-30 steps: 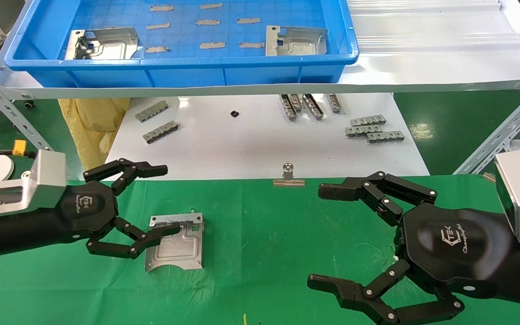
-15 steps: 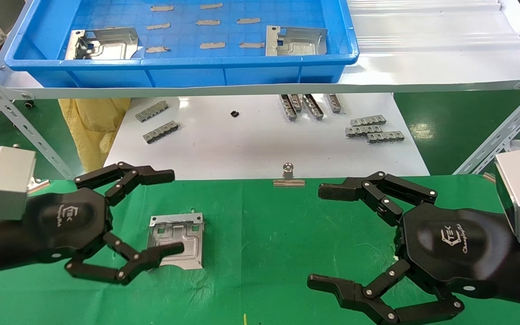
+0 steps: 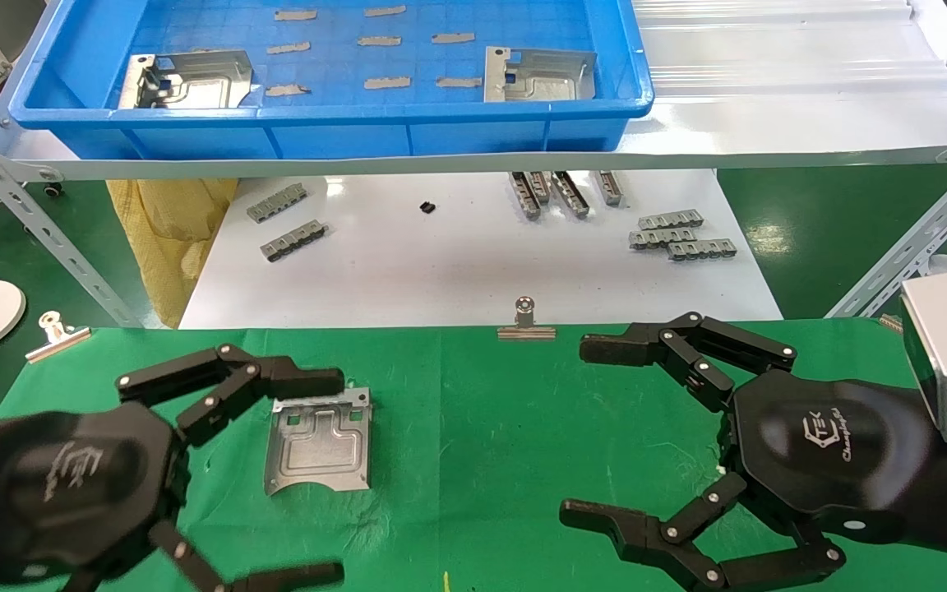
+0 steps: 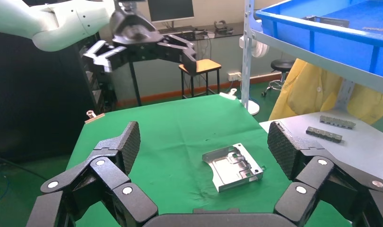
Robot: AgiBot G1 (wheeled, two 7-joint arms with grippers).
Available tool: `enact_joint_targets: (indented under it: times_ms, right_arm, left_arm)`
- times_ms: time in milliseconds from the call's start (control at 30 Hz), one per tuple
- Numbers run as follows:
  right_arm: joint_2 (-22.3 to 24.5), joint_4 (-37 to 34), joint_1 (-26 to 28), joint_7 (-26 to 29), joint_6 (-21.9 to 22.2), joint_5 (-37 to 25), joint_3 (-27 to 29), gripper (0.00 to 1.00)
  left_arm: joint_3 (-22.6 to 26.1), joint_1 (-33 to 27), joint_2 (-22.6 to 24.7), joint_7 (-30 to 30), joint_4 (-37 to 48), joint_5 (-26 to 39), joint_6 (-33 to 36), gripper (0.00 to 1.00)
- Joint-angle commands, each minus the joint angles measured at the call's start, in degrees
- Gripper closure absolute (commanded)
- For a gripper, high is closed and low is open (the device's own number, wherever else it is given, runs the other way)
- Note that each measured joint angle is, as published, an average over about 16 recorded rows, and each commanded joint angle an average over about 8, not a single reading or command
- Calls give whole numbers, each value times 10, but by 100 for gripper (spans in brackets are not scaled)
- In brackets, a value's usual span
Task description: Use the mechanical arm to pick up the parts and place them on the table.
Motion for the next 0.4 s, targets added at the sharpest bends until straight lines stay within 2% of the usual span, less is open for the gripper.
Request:
enact_joint_targets:
  times_ms: [33,400]
  right_arm:
    - [0,0,0,0,0,0,0,0]
    - [0,0,0,0,0,0,0,0]
  left_arm:
    - [-5,8,-4,-11,-18,-6,-1,0]
    - [-5,7,-4,-9,-14,-5,-2,0]
